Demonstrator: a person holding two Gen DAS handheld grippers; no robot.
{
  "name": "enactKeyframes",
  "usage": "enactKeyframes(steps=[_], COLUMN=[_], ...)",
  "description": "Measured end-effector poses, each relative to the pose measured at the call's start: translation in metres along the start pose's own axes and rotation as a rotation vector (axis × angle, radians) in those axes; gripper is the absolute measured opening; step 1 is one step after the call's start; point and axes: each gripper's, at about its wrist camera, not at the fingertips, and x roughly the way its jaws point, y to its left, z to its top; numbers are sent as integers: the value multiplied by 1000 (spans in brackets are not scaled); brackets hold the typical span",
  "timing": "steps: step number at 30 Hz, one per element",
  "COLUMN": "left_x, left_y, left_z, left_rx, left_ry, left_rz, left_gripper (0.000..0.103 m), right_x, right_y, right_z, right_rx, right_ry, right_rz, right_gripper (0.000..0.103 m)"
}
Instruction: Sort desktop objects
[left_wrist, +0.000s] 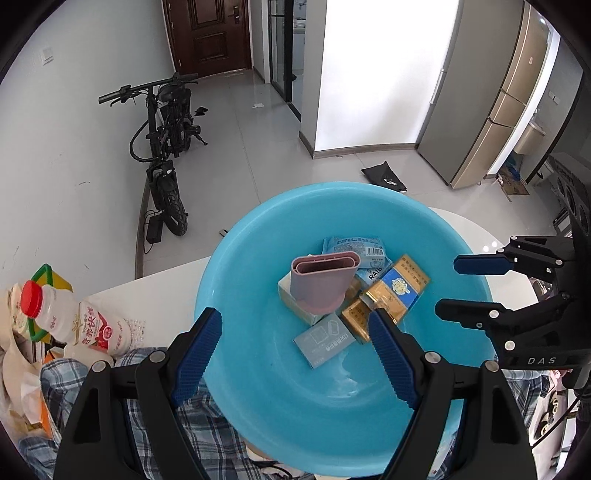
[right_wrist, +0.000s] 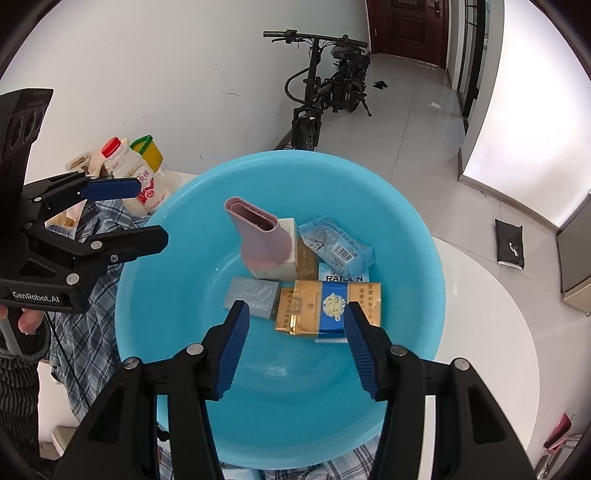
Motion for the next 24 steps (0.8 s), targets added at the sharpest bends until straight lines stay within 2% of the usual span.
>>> enactKeyframes(steps=[9,14,24], left_x=[-45,-64,-80], left_y=[-16,-24,-35], left_z=[-61,-95,-159], left_rx=[60,58,51], left_ry=[-29,-37,-61], left_rz=[2,-8,24], left_gripper=[84,84,84], right_x=[-26,-40,-60], right_y=[45,65,95], right_z=[-38,-62,-109], right_rx=[-94,-122,-160], right_ry=[2,-9,-48], right_rz=[43,62,70], right_gripper=[53,54,55])
